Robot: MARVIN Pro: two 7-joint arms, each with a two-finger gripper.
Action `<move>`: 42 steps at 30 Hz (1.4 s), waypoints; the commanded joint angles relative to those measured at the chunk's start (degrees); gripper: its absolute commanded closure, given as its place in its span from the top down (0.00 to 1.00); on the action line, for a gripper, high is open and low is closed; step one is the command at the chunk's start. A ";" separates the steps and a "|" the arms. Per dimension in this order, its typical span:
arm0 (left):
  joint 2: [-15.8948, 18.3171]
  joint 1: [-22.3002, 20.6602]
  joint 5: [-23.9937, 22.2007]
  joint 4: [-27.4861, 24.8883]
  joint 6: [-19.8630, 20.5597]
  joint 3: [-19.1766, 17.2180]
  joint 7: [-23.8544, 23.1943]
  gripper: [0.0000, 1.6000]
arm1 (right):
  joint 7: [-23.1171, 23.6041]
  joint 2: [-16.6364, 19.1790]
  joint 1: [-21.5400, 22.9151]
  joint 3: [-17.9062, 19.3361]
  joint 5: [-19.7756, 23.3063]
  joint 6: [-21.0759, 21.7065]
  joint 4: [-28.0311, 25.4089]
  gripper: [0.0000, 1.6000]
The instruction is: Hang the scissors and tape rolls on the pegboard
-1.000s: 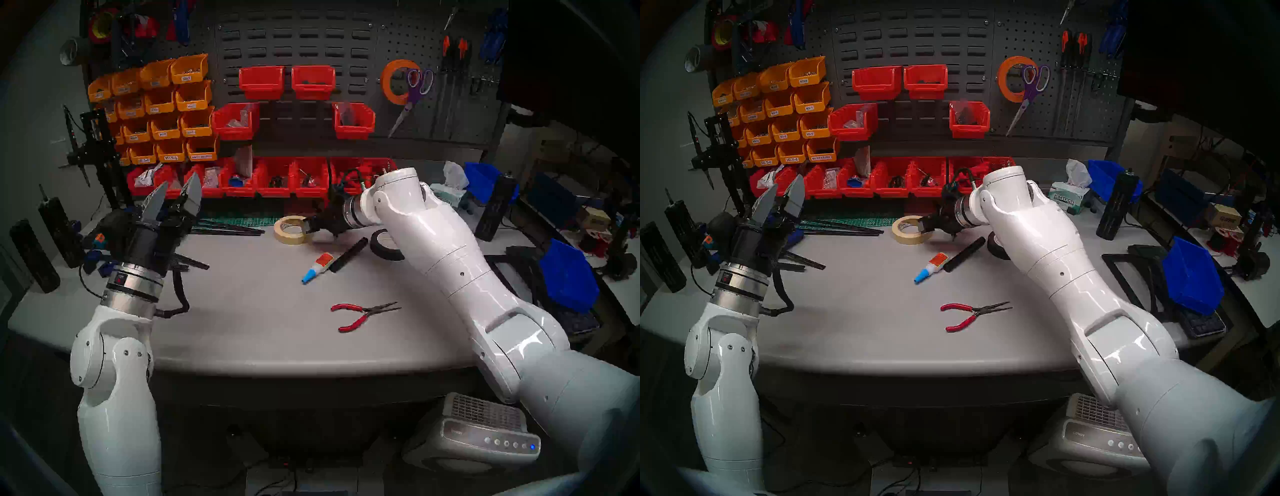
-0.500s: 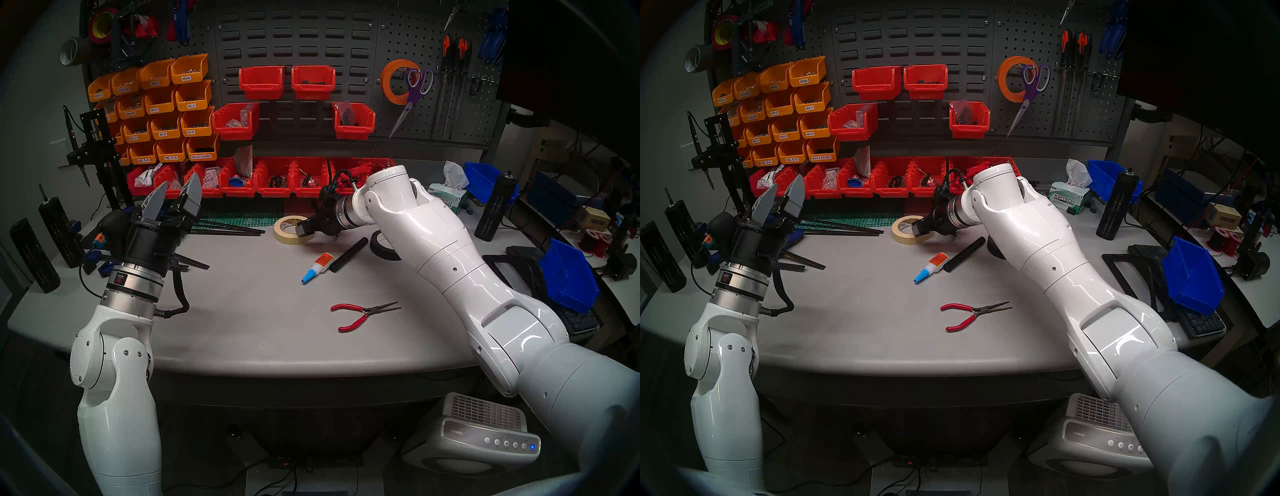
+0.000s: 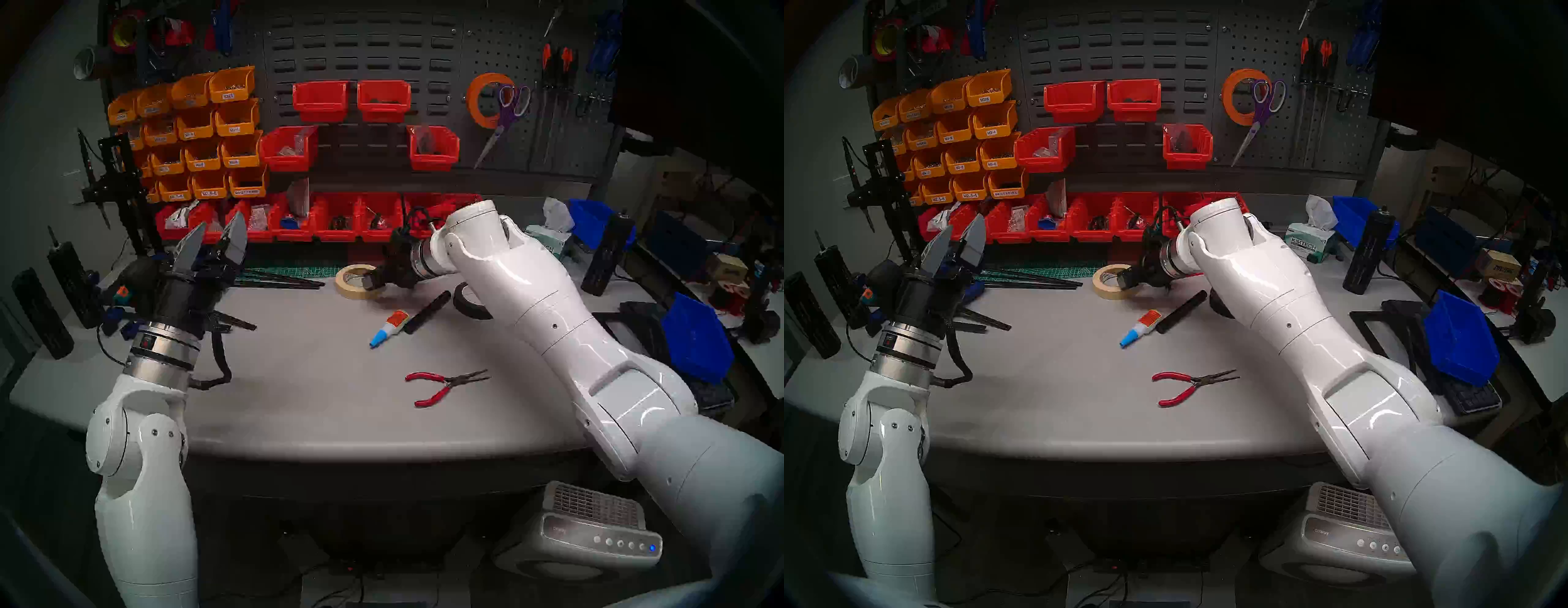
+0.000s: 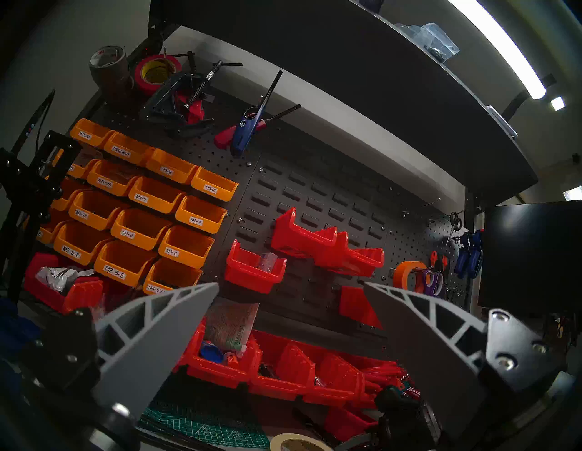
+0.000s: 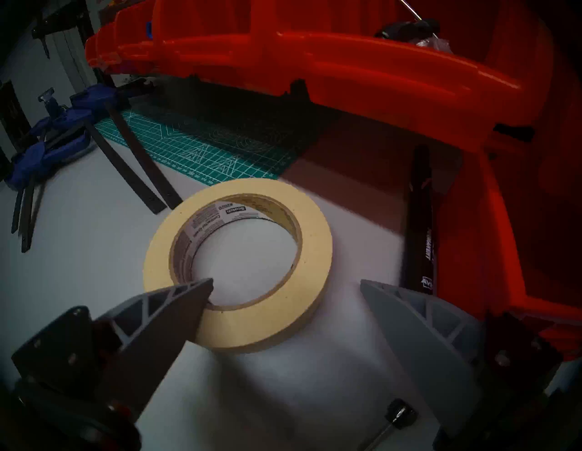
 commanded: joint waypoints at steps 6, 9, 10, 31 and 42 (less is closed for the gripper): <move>0.03 -0.92 -0.03 -1.78 -0.60 0.15 -0.15 1.00 | 3.66 0.48 2.99 -0.79 0.37 0.74 0.24 0.85; 0.03 -0.92 -0.03 -1.77 -0.60 0.15 -0.15 1.00 | 4.45 1.24 2.92 -1.25 0.05 0.74 -0.88 0.99; 0.04 -0.92 -0.03 -1.77 -0.60 0.15 -0.16 1.00 | 5.23 1.64 3.12 -1.42 0.27 0.74 -1.26 0.98; 0.04 -0.92 -0.03 -1.77 -0.60 0.15 -0.15 1.00 | 10.35 8.18 6.47 -9.98 0.00 0.74 -4.39 0.90; 0.02 -0.92 -0.01 -1.79 -0.62 0.16 -0.14 1.00 | 9.49 5.72 7.02 -12.07 -0.23 0.74 -1.50 0.76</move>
